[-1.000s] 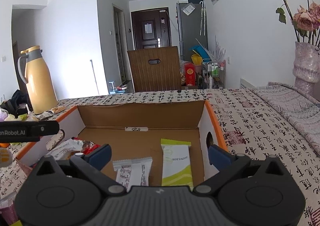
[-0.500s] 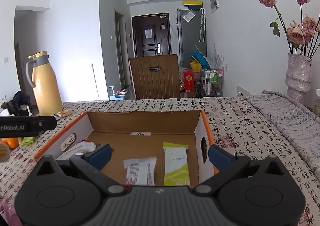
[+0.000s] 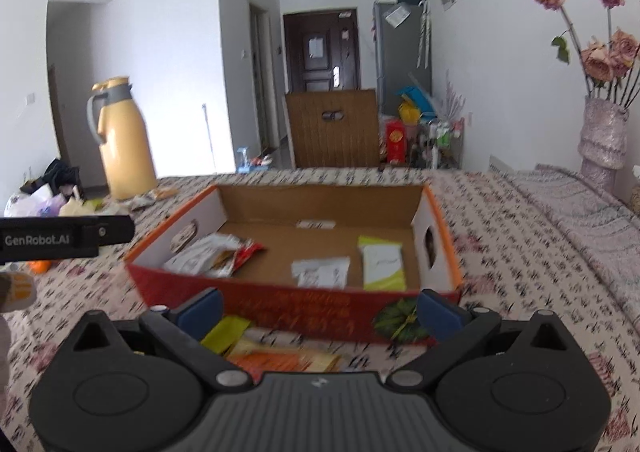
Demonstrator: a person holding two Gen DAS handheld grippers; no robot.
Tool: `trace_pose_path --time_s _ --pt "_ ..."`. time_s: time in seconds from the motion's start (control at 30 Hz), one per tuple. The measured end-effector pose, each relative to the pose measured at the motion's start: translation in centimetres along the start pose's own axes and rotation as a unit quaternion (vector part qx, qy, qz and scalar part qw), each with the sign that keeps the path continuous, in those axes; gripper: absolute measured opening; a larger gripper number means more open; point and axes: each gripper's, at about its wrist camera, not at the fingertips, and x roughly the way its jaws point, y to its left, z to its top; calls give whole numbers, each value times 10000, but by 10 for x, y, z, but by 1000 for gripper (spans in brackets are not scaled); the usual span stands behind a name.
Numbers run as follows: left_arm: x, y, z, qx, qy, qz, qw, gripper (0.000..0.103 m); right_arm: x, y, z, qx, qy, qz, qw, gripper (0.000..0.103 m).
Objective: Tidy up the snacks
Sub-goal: 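Grasp the long orange snack bag with the right tool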
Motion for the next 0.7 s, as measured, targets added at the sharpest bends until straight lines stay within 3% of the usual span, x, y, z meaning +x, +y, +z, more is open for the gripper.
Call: trace_pose_path --time_s 0.43,0.5,0.63,0.7 --pt "-13 30 -35 -131 263 59 9996 103 19 38 -29 -177 802 -11 9966 99" --pt "-16 32 -38 -135 244 31 9996 103 18 41 -34 -319 859 -36 9958 84" --pt "-19 36 -42 -155 231 -11 9996 103 14 42 -44 -375 926 18 9950 69" --pt "-19 36 -43 -161 243 -15 9996 103 11 42 -47 -453 911 24 9948 49"
